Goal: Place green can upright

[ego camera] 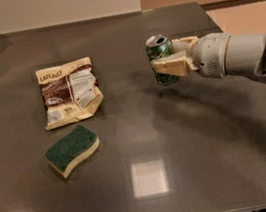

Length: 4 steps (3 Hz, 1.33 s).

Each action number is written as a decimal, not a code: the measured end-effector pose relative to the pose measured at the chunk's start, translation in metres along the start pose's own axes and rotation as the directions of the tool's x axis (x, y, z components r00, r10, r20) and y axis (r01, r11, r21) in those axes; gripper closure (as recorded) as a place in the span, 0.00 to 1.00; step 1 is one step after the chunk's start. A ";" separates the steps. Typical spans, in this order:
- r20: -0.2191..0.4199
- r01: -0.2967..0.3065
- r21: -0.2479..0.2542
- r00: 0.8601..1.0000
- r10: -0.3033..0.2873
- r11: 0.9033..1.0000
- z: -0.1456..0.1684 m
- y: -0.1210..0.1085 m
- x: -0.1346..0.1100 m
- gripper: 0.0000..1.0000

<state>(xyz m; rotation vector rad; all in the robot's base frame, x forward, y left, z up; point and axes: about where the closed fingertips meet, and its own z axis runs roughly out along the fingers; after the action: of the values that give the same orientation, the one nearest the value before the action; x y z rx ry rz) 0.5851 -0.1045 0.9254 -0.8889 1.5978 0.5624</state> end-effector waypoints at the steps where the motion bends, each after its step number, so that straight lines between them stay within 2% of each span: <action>1: 0.053 0.082 -0.007 0.995 -0.082 0.997 -0.006 0.000 0.005 1.00; 2: 0.162 0.097 -0.011 0.982 -0.094 0.995 -0.012 -0.006 0.018 1.00; 3: 0.192 0.076 -0.016 0.979 -0.072 0.997 -0.012 -0.009 0.022 0.97; 4: 0.219 0.020 -0.029 0.976 -0.013 0.999 -0.009 -0.014 0.028 0.75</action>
Offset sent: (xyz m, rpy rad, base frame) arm 0.0097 -0.0317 -0.0297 0.2343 -0.1250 0.0455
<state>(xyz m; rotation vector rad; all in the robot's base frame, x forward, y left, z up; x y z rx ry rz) 0.5896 -0.1261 0.9021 -0.8328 1.3842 0.6524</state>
